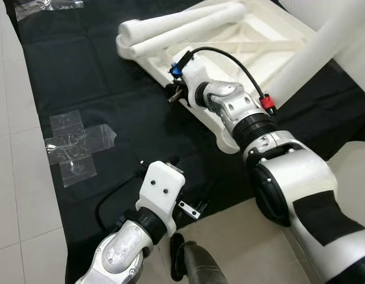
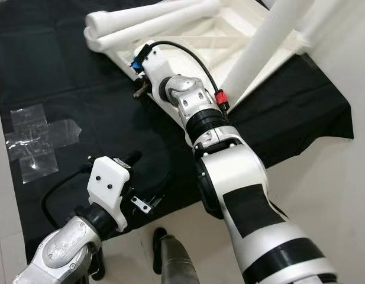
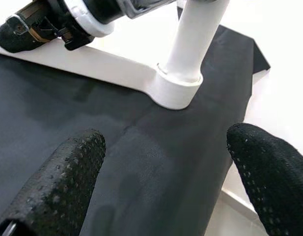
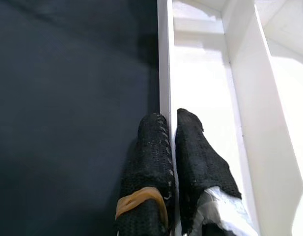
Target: Building children table
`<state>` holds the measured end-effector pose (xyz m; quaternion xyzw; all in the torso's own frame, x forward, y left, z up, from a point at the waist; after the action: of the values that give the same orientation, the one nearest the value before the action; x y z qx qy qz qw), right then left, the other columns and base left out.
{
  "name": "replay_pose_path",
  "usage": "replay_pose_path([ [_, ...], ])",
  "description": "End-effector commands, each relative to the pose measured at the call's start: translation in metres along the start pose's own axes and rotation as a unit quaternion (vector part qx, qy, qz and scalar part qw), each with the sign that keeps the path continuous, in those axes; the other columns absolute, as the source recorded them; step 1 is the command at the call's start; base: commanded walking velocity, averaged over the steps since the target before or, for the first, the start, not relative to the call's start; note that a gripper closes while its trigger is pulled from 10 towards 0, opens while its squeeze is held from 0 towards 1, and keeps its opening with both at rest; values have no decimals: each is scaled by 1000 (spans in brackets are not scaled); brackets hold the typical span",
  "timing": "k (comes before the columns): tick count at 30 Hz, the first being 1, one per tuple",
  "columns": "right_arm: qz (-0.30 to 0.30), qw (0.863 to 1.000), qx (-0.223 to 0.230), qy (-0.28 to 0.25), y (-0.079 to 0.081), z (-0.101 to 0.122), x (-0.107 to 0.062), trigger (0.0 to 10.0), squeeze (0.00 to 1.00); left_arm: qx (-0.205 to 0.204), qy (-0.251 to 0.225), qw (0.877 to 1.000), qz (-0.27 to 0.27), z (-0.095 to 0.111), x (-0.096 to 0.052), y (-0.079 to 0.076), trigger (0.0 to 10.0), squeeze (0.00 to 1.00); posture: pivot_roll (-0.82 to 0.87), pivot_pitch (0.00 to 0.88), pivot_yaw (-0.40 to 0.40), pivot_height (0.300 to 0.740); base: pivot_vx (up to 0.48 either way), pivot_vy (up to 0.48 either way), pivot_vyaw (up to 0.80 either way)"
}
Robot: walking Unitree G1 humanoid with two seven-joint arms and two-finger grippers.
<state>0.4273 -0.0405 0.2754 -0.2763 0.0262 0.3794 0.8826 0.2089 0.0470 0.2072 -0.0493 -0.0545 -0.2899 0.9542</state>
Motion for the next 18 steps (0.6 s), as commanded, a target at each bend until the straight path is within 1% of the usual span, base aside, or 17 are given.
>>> replay_pose_path([
  [1,55,998,-2,-6,15,-6,3,0,0,-1,4,1000,-9,-3,-1,-2,10000,0,-9,347,-161,740,0,0,0],
  [2,64,998,-8,-13,12,-11,-1,0,0,0,3,1000,-9,-2,-1,-1,10000,0,-9,339,-153,740,0,0,0],
  [4,64,998,-8,-13,12,-11,-1,0,0,0,3,1000,-9,-2,-1,-1,10000,0,-9,339,-153,740,0,0,0],
  [5,83,996,-7,-23,12,-16,-6,0,0,2,2,1000,-10,-2,1,0,10000,0,-6,334,-149,740,0,0,0],
  [7,145,989,-11,-36,12,-32,-23,0,0,7,0,1000,-10,-1,2,4,10000,0,1,324,-137,740,0,0,0],
  [8,145,989,-11,-36,12,-32,-23,0,0,7,0,1000,-10,-1,2,4,10000,0,1,324,-137,740,0,0,0],
  [9,164,986,-8,-35,11,-37,-30,0,0,9,-1,1000,-11,-1,3,5,10000,0,1,324,-137,740,0,0,0],
  [10,164,986,-8,-35,11,-37,-30,0,0,9,-1,1000,-11,-1,3,5,10000,0,1,324,-137,740,0,0,0],
  [12,180,983,-16,-27,3,-50,-45,0,0,12,-1,1000,-11,-1,3,7,10000,0,4,317,-130,740,0,0,0],
  [13,180,983,-16,-27,3,-50,-45,0,0,12,-1,1000,-11,-1,3,7,10000,0,4,317,-130,740,0,0,0],
  [14,180,983,-17,-19,-2,-57,-53,0,0,14,-1,1000,-12,-1,3,7,10000,0,4,315,-127,740,0,0,0],
  [16,179,984,-4,-2,-13,-76,-72,0,0,16,-2,1000,-14,-1,5,8,10000,0,5,311,-115,740,0,0,0],
  [17,179,984,-4,-2,-13,-76,-72,0,0,16,-2,1000,-14,-1,5,8,10000,0,5,311,-115,740,0,0,0],
  [18,181,983,1,1,-15,-81,-79,0,0,17,-2,1000,-16,-1,5,8,10000,0,6,310,-115,740,0,0,0],
])
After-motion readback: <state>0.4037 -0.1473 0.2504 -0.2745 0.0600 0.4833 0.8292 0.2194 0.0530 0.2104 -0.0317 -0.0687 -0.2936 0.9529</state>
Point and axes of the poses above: a point about 5 cm out from each wrist's last joint towards the gripper, its own x axis pointing out of the wrist towards the gripper, its own z axis along the axis of the wrist's last joint, y = z × x, the point moved 2 cm from there along x, pointing out of the wrist towards the gripper, and after that the axes turned 7 degrees about -x, right-handed, at the moved point
